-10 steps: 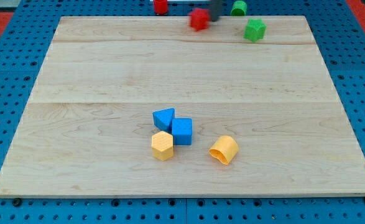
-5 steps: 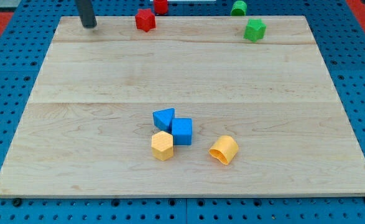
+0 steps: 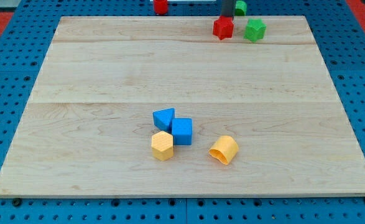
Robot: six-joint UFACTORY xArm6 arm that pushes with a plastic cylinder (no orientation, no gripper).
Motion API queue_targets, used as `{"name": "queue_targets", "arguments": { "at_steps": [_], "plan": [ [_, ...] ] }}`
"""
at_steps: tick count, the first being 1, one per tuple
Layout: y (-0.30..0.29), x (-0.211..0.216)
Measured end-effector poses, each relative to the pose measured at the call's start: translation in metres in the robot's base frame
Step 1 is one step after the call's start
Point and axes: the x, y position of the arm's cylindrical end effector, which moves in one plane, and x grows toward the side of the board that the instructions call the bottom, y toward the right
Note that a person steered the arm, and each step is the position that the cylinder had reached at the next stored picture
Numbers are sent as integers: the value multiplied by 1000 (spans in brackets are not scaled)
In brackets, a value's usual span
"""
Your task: Move the red star to the left of the green star
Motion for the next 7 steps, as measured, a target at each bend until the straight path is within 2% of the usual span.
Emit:
{"name": "queue_targets", "arguments": {
  "at_steps": [2, 3, 4, 5, 6, 7],
  "plan": [
    [-66, -6],
    [-103, 32],
    [-72, 45],
    [6, 42],
    [1, 63],
    [-52, 117]
  ]
}}
